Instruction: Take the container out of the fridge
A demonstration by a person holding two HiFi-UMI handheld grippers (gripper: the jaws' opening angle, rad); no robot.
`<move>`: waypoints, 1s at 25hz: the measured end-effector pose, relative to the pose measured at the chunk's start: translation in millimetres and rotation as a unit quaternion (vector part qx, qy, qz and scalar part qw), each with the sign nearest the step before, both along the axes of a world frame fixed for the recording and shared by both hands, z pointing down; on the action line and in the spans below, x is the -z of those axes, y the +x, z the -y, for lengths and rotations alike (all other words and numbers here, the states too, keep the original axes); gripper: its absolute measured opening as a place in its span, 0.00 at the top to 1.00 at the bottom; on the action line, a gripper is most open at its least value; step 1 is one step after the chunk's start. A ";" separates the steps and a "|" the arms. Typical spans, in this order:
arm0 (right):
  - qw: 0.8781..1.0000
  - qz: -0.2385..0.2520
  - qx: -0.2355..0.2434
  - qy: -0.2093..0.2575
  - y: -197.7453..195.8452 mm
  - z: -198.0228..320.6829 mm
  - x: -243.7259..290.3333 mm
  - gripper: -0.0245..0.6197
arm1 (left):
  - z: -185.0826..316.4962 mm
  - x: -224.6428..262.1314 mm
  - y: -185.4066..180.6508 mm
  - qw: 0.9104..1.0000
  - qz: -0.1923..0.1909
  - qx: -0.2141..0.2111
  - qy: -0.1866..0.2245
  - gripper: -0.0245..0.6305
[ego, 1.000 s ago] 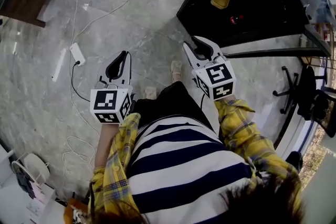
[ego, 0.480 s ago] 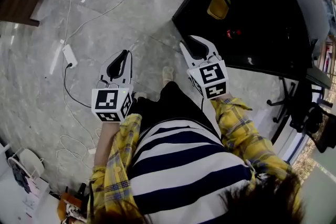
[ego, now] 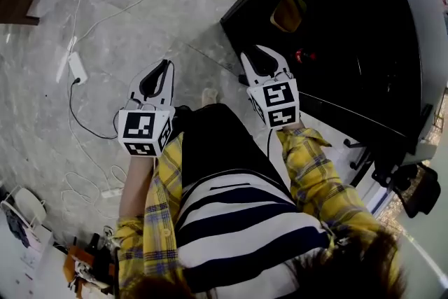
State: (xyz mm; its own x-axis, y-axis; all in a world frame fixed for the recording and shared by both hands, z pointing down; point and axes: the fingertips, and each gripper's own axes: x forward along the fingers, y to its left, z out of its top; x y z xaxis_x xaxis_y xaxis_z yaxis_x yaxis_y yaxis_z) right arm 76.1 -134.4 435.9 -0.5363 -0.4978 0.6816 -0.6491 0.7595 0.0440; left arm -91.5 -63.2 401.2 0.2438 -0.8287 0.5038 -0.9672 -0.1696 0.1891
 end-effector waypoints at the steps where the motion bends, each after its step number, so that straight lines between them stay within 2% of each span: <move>1: 1.000 -0.005 -0.005 0.000 3.9 5.3 -4.9 0.81 | 3.2 -4.3 3.8 1.000 -0.001 -0.004 -0.004 0.92; 9: 0.997 -0.043 -0.065 0.000 25.3 49.3 -47.5 0.81 | 35.7 -43.5 22.2 0.999 -0.014 -0.034 -0.022 0.92; 15: 0.992 -0.060 -0.115 0.004 37.9 71.4 -72.7 0.81 | 54.2 -74.8 22.2 0.998 -0.021 -0.055 -0.035 0.92; 25: 0.976 -0.101 -0.191 0.008 72.3 110.7 -113.4 0.81 | 94.9 -129.0 28.3 0.994 -0.036 -0.083 -0.058 0.92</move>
State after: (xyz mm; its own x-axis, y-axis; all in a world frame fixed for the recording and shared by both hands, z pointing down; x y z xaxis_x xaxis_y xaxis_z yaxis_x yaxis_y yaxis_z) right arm 148.4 -245.1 549.3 -0.1651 -0.6463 0.7450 -0.8621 0.4615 0.2093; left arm -63.2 -158.1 530.2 0.4119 -0.7108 0.5701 -0.9107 -0.2995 0.2845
